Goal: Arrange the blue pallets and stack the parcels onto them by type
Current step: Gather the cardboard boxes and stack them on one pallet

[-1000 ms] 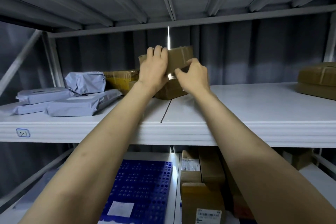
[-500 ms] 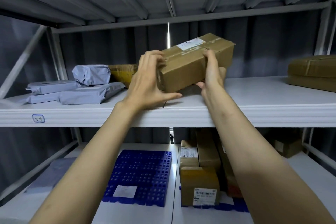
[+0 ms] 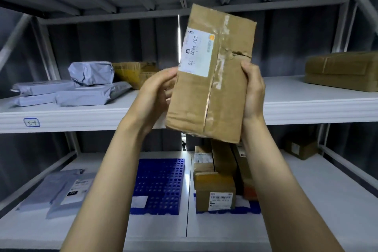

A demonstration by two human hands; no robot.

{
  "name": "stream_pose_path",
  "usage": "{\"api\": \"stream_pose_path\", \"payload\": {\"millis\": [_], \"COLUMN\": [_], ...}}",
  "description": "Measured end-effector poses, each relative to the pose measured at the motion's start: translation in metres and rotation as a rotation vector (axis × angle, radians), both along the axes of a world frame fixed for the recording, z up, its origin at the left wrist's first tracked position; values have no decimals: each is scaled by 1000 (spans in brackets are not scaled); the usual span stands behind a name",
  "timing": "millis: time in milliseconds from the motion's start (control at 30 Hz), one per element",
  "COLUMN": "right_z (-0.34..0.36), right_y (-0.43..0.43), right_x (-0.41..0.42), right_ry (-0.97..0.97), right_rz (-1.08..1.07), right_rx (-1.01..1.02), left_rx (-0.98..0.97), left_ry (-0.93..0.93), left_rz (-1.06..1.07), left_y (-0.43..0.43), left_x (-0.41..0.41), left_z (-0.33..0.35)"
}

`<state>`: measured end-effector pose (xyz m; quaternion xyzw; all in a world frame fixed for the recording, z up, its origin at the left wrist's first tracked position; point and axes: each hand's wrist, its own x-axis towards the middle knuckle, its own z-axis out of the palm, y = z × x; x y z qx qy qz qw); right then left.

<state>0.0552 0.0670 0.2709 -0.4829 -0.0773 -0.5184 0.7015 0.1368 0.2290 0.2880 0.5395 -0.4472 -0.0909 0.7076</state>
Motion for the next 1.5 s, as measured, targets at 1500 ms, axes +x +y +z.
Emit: {"api": "stream_pose_path", "payload": {"millis": [1500], "right_z": [-218], "right_y": [-43], "right_x": [-85], "right_ry": [1222], "right_rz": [-365], "right_rx": [-418], "left_rx": [367], "left_ry": [373], "left_rz": [337], "left_y": [-107], "left_x": [-57], "left_z": [-227]}}
